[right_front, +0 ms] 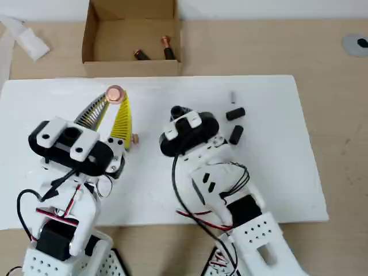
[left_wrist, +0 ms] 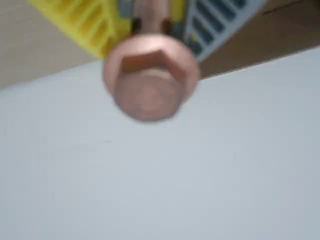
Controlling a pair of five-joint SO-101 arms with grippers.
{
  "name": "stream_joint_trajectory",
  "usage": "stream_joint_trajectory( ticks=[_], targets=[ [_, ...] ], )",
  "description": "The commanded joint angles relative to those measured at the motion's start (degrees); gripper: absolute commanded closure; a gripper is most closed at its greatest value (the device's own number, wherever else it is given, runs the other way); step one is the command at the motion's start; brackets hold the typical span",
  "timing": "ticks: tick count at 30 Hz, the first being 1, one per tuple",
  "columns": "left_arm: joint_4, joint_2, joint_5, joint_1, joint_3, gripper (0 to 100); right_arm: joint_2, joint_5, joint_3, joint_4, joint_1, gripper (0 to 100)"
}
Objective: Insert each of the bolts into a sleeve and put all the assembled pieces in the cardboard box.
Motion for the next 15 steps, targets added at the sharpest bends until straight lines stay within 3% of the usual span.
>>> stream_joint_trajectory(
  ticks=[1, 8, 15],
  targets=[
    [-1.93, -0.13, -0.35, 2.37, -0.88, 99, -1.89, 3.25, 2.77, -12.84, -0.31, 98.8],
    [-9.49, -0.04, -0.44, 2.37, -0.35, 99, -13.41, 7.47, 15.96, -39.03, -0.48, 98.9],
    [-15.82, 0.04, -0.44, 3.52, 3.87, 99, -23.43, 1.58, 15.78, -29.54, 1.8, 98.9]
  ],
)
